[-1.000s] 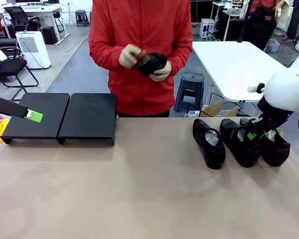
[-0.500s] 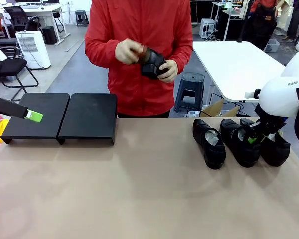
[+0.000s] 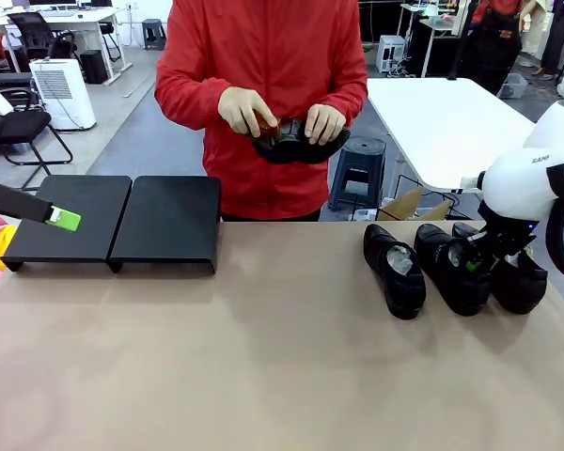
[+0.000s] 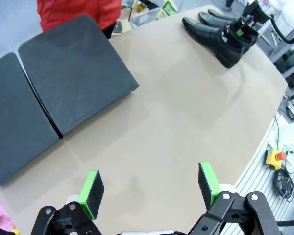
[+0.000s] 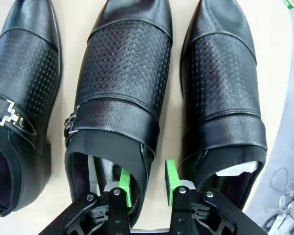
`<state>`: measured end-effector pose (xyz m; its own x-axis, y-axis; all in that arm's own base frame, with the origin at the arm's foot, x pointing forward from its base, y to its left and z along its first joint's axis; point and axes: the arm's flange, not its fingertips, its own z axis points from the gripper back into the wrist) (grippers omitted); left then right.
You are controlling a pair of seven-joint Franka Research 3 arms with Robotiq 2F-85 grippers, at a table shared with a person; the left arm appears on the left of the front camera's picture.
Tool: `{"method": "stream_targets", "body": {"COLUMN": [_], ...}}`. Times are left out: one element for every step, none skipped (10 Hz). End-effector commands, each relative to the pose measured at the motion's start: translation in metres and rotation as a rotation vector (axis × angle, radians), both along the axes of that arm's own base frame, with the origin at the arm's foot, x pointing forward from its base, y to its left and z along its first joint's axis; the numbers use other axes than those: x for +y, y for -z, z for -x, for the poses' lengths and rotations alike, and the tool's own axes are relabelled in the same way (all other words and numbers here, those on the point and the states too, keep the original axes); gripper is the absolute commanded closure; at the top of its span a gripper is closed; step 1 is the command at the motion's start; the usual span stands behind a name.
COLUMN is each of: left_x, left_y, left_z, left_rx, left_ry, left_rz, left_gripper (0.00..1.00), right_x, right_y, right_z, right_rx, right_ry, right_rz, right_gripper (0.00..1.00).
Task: Organize the shoes by placing them on the stand.
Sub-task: Pick up one Shoe and place it in the middle of the table.
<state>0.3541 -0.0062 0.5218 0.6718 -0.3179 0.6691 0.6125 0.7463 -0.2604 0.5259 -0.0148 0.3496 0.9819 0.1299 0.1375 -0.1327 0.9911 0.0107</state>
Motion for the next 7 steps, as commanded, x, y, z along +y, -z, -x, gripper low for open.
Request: {"method": "stream_targets", "body": {"left_x": [0.0017, 0.0017, 0.0017, 0.0017, 0.0017, 0.0017, 0.0017], "left_y": [0.0000, 0.0000, 0.0000, 0.0000, 0.0000, 0.0000, 0.0000], "left_z": [-0.0004, -0.0004, -0.0004, -0.0004, -0.0004, -0.0004, -0.0004], "left_rx": [-0.010, -0.010, -0.010, -0.010, -0.010, -0.010, -0.010], "left_ry": [0.017, 0.017, 0.017, 0.017, 0.017, 0.017, 0.017], "left_rz": [0.008, 0.008, 0.008, 0.008, 0.008, 0.008, 0.008], "left_gripper": [0.00, 0.00, 0.00, 0.00, 0.00, 0.00, 0.00], "right_x": [-0.0011, -0.0015, -0.0009, -0.0008, -0.0010, -0.0003, -0.0019], "right_y": [-0.0021, -0.0017, 0.0003, 0.0024, 0.0033, 0.0026, -0.0034], "right_z": [-0.0090, -0.0094, -0.0099, -0.0106, -0.0113, -0.0102, -0.0087], "right_rx": [-0.006, 0.004, 0.021, 0.042, 0.053, 0.060, 0.059], "right_ry": [0.008, 0.004, 0.007, 0.009, 0.006, 0.005, -0.004], "right_rz": [-0.025, -0.034, -0.041, -0.050, -0.057, -0.069, -0.084], "right_gripper": [0.73, 0.93, 1.00, 1.00, 1.00, 1.00, 1.00]}}
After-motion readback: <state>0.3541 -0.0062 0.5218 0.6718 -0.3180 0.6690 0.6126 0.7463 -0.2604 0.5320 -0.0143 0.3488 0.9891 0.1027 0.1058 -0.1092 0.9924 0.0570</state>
